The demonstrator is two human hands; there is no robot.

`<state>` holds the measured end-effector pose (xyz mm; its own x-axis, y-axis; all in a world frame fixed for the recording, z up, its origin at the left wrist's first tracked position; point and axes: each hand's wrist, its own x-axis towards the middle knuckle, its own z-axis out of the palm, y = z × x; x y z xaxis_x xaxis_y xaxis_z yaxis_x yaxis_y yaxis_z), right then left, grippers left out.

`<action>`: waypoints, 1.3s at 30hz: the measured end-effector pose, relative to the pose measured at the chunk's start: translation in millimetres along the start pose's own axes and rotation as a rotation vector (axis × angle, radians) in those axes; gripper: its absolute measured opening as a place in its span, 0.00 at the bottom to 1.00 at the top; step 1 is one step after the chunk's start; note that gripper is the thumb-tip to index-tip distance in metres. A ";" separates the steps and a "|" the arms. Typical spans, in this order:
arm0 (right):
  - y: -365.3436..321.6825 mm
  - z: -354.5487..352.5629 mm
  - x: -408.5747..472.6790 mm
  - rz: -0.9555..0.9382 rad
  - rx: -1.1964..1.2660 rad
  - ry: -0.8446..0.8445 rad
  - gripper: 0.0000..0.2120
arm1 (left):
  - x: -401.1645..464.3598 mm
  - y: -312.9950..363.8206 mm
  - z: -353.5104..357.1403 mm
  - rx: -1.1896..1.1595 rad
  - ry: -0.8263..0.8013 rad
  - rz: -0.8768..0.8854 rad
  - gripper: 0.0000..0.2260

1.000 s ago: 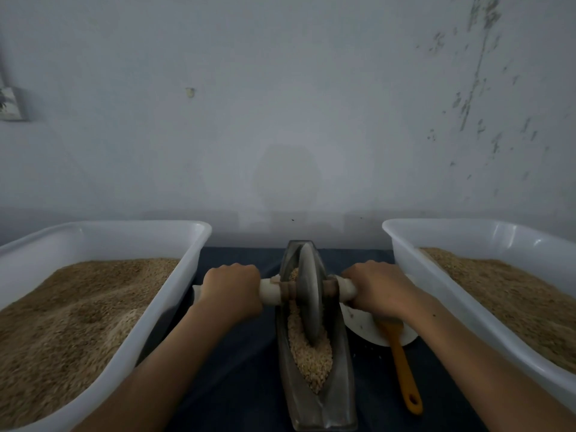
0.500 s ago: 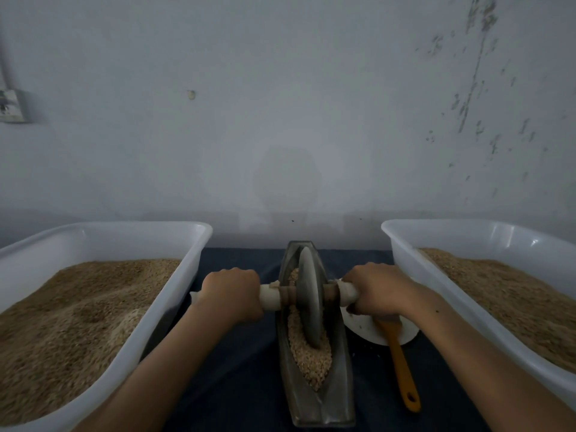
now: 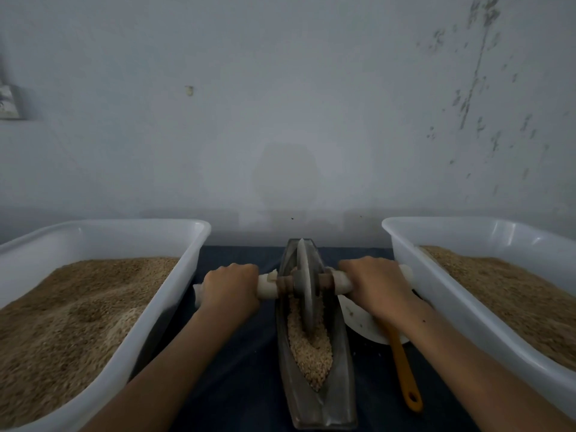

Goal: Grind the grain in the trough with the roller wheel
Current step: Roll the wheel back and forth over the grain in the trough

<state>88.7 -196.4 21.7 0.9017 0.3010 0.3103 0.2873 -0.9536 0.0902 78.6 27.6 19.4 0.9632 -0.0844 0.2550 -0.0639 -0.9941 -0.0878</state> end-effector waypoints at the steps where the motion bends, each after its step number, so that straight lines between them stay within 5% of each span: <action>1: -0.2 -0.2 0.0 -0.001 -0.005 0.000 0.03 | -0.2 -0.5 0.0 -0.005 -0.010 -0.001 0.09; 12: 6.3 -15.7 -0.5 -0.029 0.026 -0.334 0.06 | -3.6 -0.7 -11.7 0.066 -0.125 0.065 0.14; 18: 7.8 -4.9 2.0 -0.033 -0.001 -0.208 0.01 | -2.9 1.1 -10.3 0.052 -0.088 0.033 0.11; 25: 7.7 5.8 0.4 0.034 0.078 -0.083 0.07 | -4.7 7.7 -7.7 0.062 0.081 0.011 0.10; 39: 15.3 -9.9 -1.0 0.009 0.166 -0.416 0.08 | -8.1 7.8 -20.1 0.145 -0.084 0.057 0.11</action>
<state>89.0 -211.4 32.1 0.9479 0.3026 -0.0996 0.2962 -0.9522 -0.0745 65.0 19.2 36.0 0.9780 -0.1283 0.1643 -0.0866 -0.9670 -0.2397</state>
